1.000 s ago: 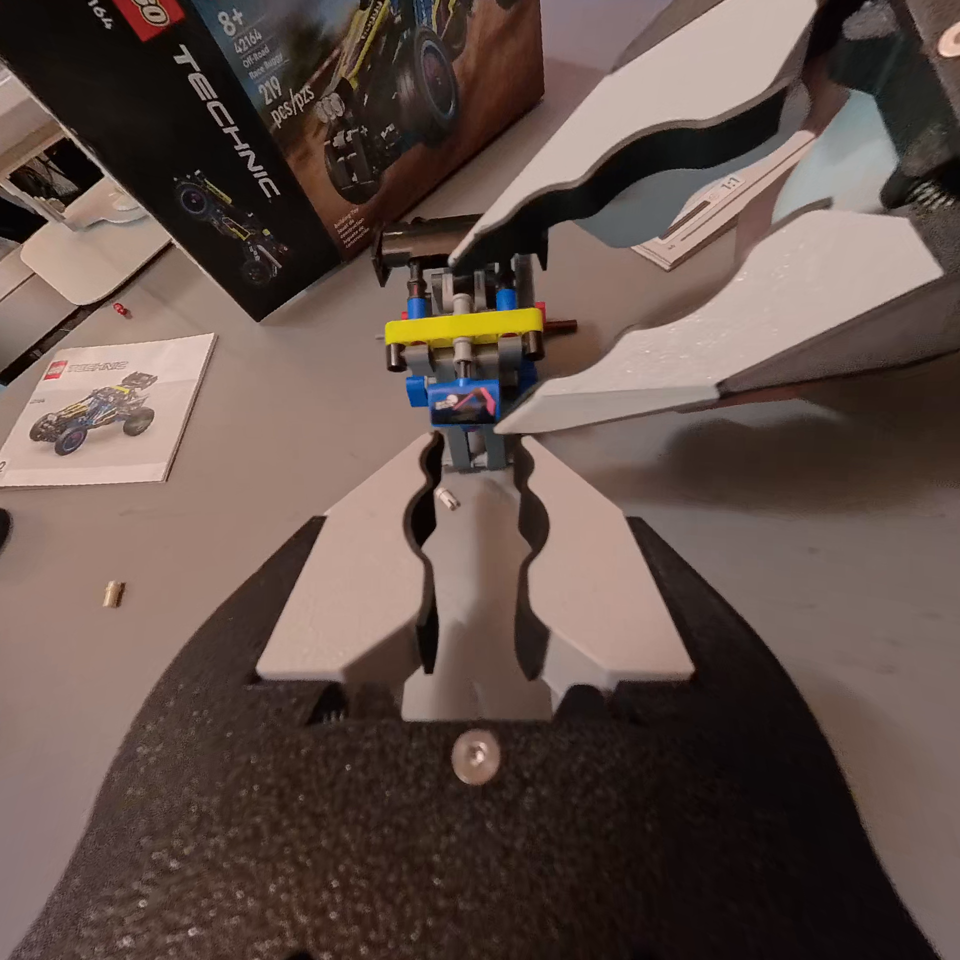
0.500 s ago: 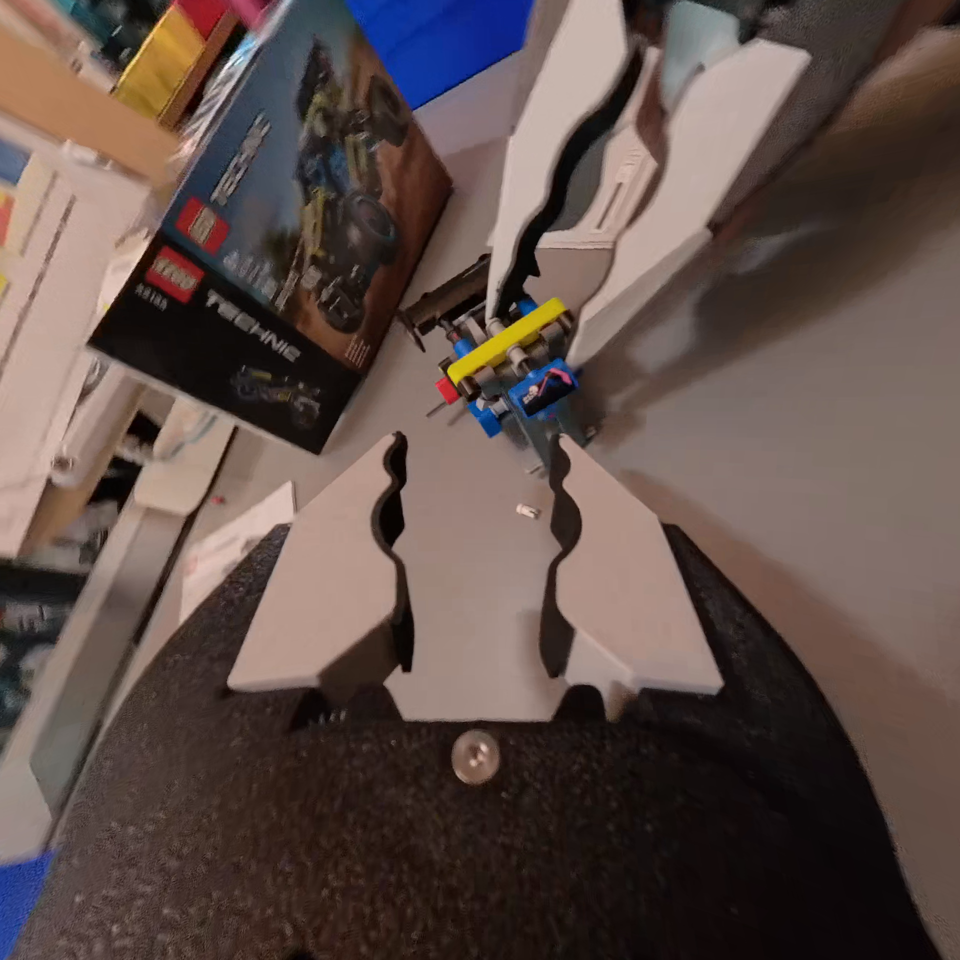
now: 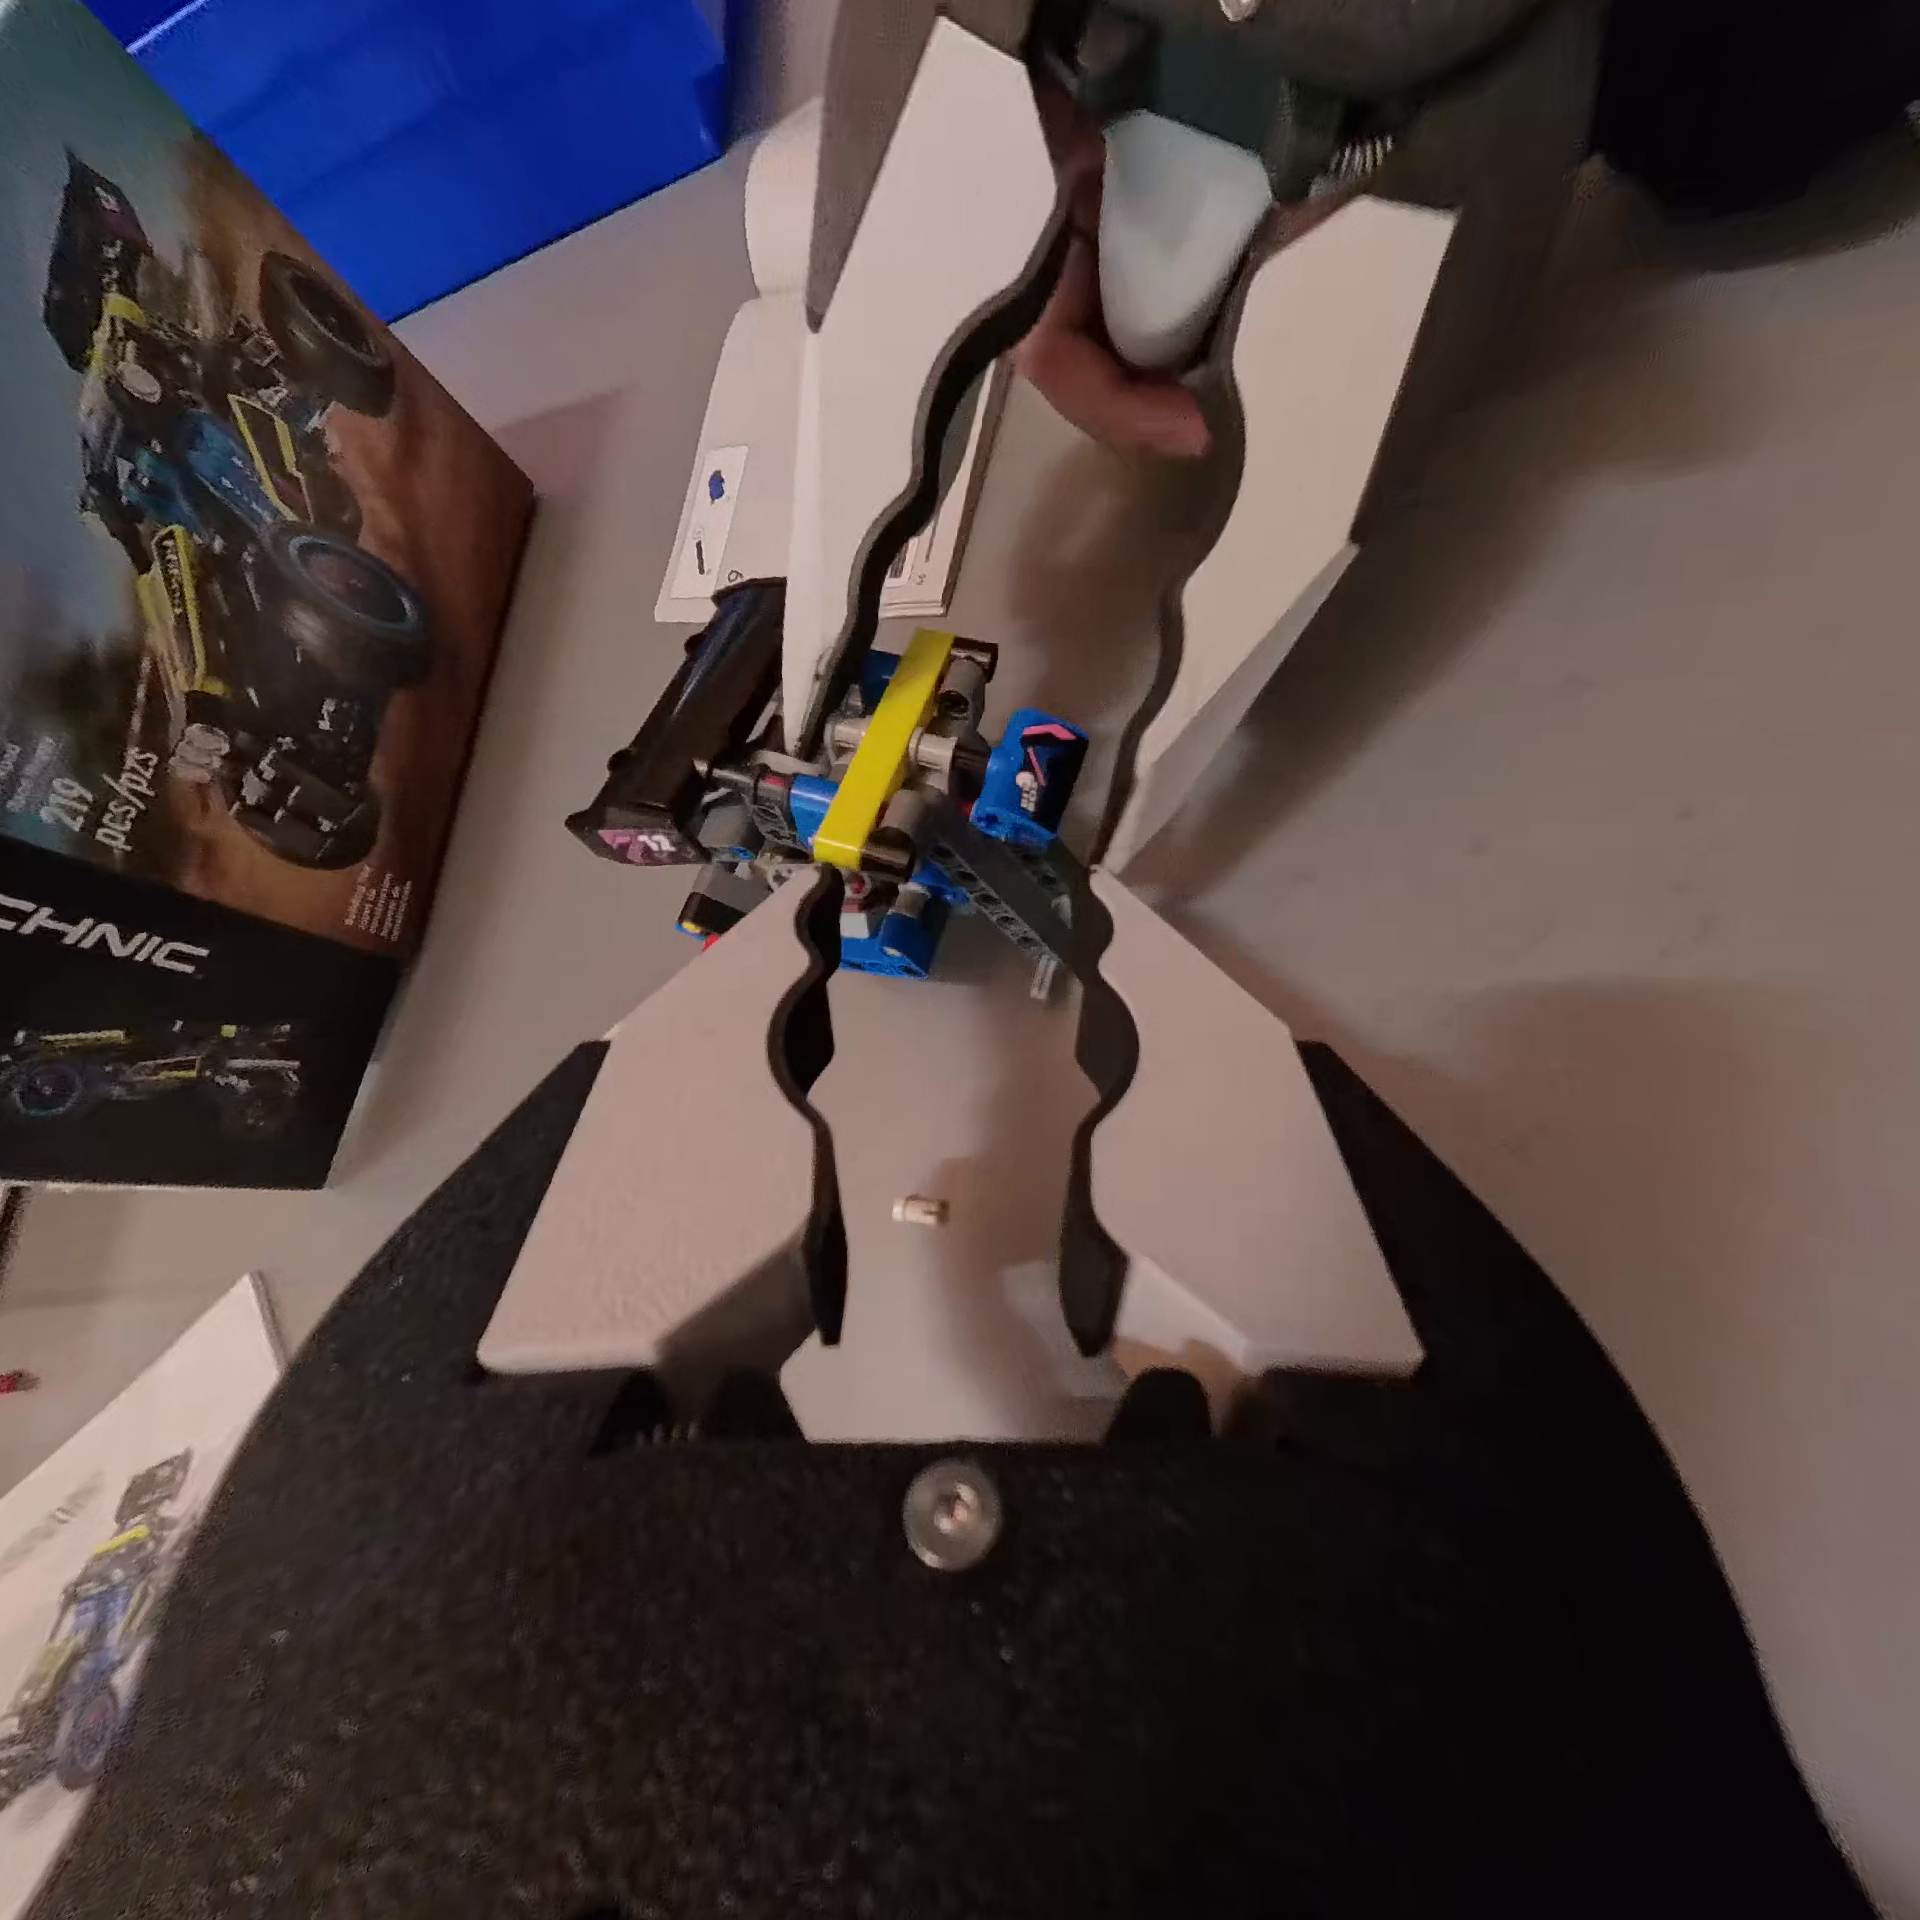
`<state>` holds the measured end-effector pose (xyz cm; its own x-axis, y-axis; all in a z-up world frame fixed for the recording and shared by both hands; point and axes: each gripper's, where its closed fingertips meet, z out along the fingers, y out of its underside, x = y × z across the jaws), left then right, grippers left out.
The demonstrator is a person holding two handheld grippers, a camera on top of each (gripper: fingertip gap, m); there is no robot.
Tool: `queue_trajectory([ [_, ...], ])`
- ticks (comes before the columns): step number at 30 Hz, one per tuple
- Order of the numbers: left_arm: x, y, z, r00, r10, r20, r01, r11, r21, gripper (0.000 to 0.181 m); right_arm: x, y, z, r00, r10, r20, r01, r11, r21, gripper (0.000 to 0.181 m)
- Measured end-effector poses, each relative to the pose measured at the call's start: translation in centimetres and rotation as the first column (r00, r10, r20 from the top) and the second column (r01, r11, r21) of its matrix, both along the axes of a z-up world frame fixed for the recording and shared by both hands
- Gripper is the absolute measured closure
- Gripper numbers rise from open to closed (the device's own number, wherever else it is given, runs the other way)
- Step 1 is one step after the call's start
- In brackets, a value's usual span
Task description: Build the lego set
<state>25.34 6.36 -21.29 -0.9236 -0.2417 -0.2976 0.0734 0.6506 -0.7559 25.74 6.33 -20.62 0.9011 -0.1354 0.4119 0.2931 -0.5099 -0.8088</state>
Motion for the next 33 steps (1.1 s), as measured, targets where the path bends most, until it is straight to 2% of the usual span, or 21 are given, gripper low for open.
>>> queue_trajectory([
  [3, -0.4, -0.3, 0.1, 1.000, 0.018, 0.013, -0.018, 1.000, -0.015, 0.147, -0.5, -0.4, 0.2, 0.999, 0.032, -0.016, -0.031, 0.999, 0.008, 0.133],
  [9, -0.4, -0.3, 0.3, 0.999, 0.048, 0.022, -0.048, 0.999, -0.023, 0.133, -1.2, -0.8, 1.1, 0.993, 0.079, -0.093, -0.073, 0.995, 0.071, 0.134],
  [12, -0.5, -0.6, 0.8, 0.998, 0.056, 0.014, -0.056, 0.997, -0.062, 0.134, -1.3, -0.9, 1.2, 0.997, 0.066, -0.029, -0.065, 0.997, 0.046, 0.133],
  [16, -0.7, -0.5, 0.7, 0.997, 0.076, 0.015, -0.075, 0.996, -0.056, 0.133, -1.0, -1.3, 2.6, 0.999, 0.018, 0.031, -0.021, 0.994, 0.104, 0.134],
  [23, -0.6, -0.5, 1.1, 0.992, 0.115, 0.046, -0.111, 0.990, -0.088, 0.129, -0.5, -2.2, 1.6, 0.999, -0.035, -0.038, 0.039, 0.993, 0.110, 0.124],
  [26, -0.6, -0.6, 1.4, 0.990, 0.112, 0.081, -0.105, 0.991, -0.078, 0.129, -0.7, -2.1, 1.6, 0.999, -0.022, -0.024, 0.025, 0.993, 0.119, 0.128],
  [33, -0.4, -1.2, 1.2, 0.993, 0.103, 0.052, -0.098, 0.992, -0.086, 0.130, -0.7, -1.7, 1.6, 1.000, 0.008, -0.009, -0.007, 0.992, 0.128, 0.131],
])
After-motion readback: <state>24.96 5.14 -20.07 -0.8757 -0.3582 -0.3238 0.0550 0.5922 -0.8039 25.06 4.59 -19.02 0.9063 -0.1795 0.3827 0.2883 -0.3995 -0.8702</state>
